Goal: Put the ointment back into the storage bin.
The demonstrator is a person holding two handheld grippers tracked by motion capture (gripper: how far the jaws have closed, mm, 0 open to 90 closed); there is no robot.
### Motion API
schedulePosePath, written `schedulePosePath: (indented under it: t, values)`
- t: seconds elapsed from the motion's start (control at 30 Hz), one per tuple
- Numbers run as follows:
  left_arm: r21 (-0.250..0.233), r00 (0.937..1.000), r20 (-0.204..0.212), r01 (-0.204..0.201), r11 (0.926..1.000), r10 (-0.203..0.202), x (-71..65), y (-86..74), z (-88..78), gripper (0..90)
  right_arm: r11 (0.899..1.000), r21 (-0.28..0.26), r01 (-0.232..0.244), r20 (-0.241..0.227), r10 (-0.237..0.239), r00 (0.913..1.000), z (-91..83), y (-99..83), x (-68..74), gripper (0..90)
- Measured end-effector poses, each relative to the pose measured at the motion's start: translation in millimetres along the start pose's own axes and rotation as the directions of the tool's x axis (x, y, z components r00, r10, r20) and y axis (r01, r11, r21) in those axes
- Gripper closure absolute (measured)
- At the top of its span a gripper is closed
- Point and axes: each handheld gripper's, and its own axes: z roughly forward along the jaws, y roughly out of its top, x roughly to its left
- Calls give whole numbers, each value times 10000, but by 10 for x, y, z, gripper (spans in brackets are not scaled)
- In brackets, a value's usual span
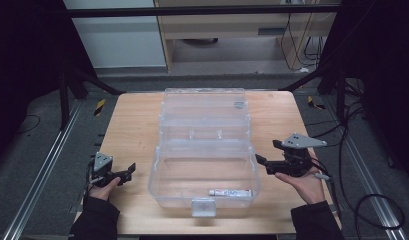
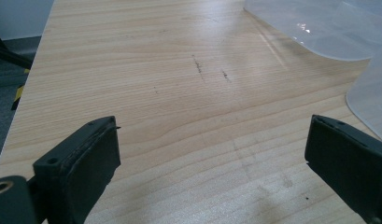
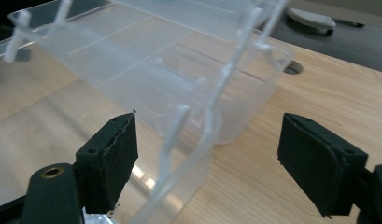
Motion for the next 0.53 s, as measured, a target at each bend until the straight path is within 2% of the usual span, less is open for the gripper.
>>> schedulePosePath:
  t: [0.07, 0.17, 0.3, 0.43, 0.53]
  values:
    - [-6, 10000, 9, 14, 10000, -14, 1, 0, -1, 27, 9993, -129, -363, 382, 368, 9986, 0, -51, -77, 199]
    - [-27, 10000, 16, 32, 10000, -32, 3, -1, -1, 27, 9972, 58, -745, 852, 737, 9936, 21, -156, -187, 187]
    - [-13, 10000, 10, -12, 10000, 12, 0, -1, -1, 27, 9938, 554, -966, 1320, 886, 9873, 66, -335, -305, 172]
    - [-14, 10000, 12, 12, 10000, -12, 2, -1, -2, 27, 9909, 502, -1247, 1714, 1145, 9785, 101, -462, -410, 145]
    - [-29, 10000, 18, 19, 10000, -19, 3, -1, -1, 27, 9906, 634, -1214, 1903, 1074, 9758, 130, -530, -457, 136]
